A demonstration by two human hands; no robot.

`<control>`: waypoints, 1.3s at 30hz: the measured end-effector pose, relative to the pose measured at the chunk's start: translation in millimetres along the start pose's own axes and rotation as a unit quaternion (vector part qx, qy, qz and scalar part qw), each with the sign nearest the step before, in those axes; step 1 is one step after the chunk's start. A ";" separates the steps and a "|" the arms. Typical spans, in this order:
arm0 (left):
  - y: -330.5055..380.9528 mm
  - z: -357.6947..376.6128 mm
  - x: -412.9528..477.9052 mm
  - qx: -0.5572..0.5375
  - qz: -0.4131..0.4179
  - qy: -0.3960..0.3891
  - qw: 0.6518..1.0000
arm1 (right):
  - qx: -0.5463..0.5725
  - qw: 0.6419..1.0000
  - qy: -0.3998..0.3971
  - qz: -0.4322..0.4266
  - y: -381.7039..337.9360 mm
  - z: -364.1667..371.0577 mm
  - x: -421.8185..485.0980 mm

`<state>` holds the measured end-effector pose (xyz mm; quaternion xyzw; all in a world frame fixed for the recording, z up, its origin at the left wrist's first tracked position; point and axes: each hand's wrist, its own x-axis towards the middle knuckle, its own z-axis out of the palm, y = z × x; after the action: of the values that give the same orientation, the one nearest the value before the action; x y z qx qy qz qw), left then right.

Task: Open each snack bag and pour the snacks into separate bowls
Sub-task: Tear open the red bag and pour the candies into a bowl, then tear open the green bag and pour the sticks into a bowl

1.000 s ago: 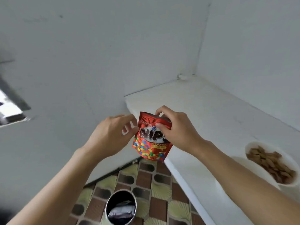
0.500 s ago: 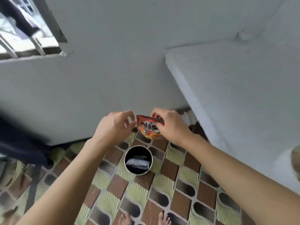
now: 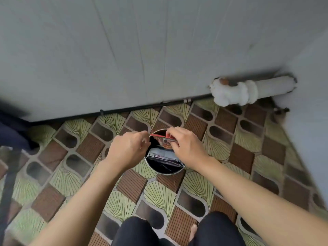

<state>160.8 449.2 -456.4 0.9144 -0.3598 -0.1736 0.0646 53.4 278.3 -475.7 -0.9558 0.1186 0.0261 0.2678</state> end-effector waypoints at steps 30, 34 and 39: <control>438.9 -426.9 -145.3 -0.113 0.450 0.161 0.871 | -0.032 0.884 0.413 0.218 -111.2 -532.4 -329.5; 541.7 -399.3 -174.8 -0.131 0.527 0.133 0.829 | -0.053 0.839 0.466 0.277 -73.7 -557.5 -429.1; 662.8 -360.1 -213.4 -0.131 0.604 0.079 0.782 | -0.095 0.782 0.504 0.355 -24.9 -577.5 -543.7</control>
<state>-274.7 106.3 98.0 0.5035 -0.8057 -0.0721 0.3036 -476.1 115.3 92.5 -0.7434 0.5646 -0.3551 0.0496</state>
